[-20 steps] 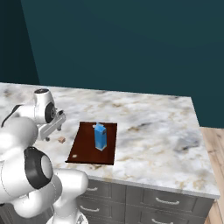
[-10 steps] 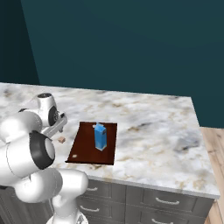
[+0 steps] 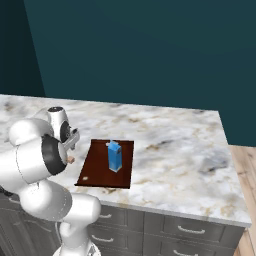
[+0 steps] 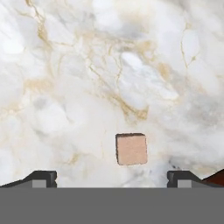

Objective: Take out the milk from the fridge and place it on the tray on the counter. Then take the sugar cube near the tray and place it in the tray.

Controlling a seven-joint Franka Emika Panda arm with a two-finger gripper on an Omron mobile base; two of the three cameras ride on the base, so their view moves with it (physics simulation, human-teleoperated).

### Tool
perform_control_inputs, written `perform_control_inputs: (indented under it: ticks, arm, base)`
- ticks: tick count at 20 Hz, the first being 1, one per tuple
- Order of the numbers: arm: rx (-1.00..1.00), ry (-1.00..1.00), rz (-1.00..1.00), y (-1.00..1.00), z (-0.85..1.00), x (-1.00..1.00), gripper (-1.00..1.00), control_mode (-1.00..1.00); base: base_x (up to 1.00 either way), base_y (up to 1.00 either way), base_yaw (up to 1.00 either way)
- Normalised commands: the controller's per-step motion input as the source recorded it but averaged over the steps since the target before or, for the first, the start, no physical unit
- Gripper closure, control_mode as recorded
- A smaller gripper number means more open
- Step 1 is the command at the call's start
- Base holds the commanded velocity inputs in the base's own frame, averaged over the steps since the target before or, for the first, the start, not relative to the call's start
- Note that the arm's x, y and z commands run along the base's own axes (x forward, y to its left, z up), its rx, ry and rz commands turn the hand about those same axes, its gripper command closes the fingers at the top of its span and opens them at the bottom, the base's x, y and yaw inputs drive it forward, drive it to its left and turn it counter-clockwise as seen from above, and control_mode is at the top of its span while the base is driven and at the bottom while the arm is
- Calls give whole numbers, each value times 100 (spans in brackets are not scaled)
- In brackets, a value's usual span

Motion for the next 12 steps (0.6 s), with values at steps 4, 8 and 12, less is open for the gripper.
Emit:
perform_control_inputs:
  ticks: [4, 8, 12]
  arm:
    - [0, 0, 0, 0, -23, 16, -100, -100]
    - [0, 0, 0, 2, -24, 11, -100, -100]
    - [0, 0, 0, 0, -20, 19, -100, -100]
  base:
    - [0, 0, 0]
    - [0, 0, 0]
    - [0, 0, 0]
